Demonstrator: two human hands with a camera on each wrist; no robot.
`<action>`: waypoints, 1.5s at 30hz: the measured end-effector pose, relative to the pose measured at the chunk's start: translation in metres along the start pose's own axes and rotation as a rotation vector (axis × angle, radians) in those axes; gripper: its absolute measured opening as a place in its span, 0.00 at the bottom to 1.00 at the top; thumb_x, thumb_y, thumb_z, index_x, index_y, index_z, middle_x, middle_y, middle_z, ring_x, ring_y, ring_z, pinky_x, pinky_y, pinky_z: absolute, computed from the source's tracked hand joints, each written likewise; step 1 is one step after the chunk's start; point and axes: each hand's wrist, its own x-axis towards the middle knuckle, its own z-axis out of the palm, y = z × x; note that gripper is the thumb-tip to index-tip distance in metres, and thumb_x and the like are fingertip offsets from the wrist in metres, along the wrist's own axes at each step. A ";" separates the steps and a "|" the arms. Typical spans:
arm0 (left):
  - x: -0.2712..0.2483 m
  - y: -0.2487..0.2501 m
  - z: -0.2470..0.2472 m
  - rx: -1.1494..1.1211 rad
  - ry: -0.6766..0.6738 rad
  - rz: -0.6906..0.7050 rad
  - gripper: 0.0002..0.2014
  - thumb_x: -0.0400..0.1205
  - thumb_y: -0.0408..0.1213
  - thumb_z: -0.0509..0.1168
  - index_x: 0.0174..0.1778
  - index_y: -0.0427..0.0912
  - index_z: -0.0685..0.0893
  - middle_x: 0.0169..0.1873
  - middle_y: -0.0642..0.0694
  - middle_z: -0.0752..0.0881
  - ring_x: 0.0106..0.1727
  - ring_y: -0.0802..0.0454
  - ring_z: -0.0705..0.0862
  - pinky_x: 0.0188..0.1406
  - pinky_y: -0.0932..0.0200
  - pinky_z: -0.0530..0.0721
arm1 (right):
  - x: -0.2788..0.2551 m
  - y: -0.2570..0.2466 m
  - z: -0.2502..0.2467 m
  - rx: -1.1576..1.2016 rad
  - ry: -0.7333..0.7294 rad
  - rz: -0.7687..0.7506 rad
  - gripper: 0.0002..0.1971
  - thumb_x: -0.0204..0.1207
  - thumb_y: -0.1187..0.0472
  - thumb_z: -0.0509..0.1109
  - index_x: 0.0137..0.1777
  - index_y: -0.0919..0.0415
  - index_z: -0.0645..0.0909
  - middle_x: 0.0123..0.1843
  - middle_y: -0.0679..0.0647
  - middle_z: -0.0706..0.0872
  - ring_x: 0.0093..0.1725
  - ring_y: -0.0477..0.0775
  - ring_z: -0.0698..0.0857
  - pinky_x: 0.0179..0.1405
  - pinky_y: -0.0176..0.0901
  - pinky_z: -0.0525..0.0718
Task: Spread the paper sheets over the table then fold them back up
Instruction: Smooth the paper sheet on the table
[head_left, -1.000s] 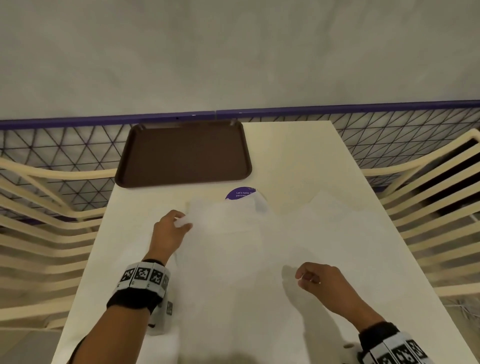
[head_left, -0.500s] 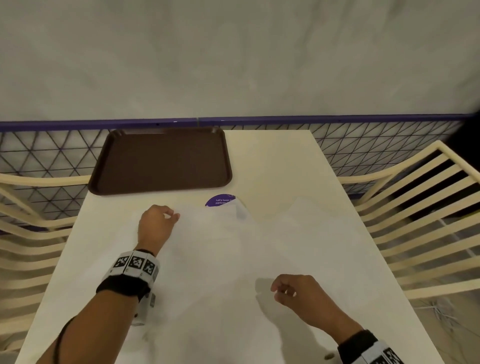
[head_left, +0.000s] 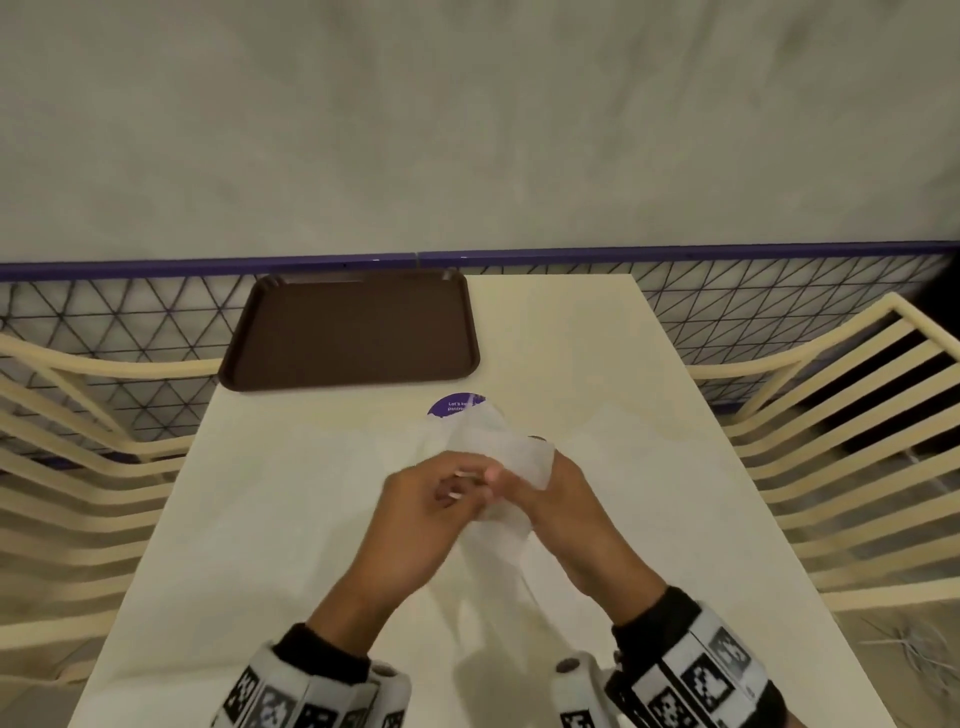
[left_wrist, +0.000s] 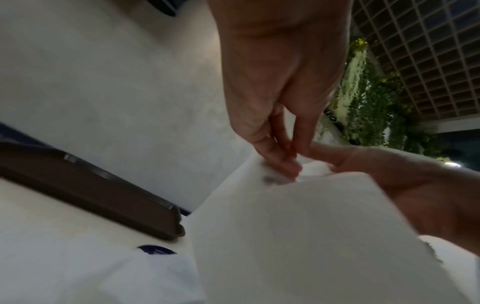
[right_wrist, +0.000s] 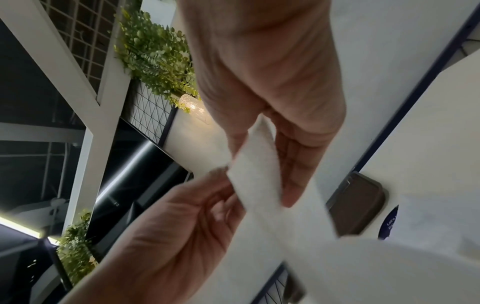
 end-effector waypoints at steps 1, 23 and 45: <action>-0.002 0.000 -0.006 0.038 0.073 0.051 0.14 0.74 0.28 0.72 0.46 0.55 0.87 0.47 0.57 0.88 0.46 0.57 0.84 0.46 0.66 0.80 | -0.004 -0.001 -0.003 -0.012 -0.013 0.008 0.10 0.76 0.64 0.71 0.56 0.59 0.83 0.52 0.55 0.90 0.52 0.56 0.89 0.51 0.48 0.86; -0.019 -0.043 -0.045 0.087 0.212 -0.116 0.06 0.74 0.26 0.72 0.33 0.40 0.88 0.24 0.50 0.88 0.20 0.58 0.79 0.25 0.72 0.77 | -0.020 0.023 -0.077 -0.298 0.167 -0.096 0.04 0.73 0.64 0.73 0.39 0.58 0.88 0.36 0.60 0.89 0.33 0.54 0.80 0.35 0.44 0.74; -0.067 -0.146 -0.022 0.092 0.166 -0.454 0.09 0.73 0.22 0.71 0.29 0.33 0.80 0.21 0.39 0.87 0.19 0.56 0.84 0.17 0.66 0.79 | -0.030 0.123 -0.071 -0.625 0.035 0.056 0.11 0.72 0.67 0.73 0.33 0.51 0.83 0.24 0.40 0.82 0.25 0.33 0.78 0.27 0.24 0.72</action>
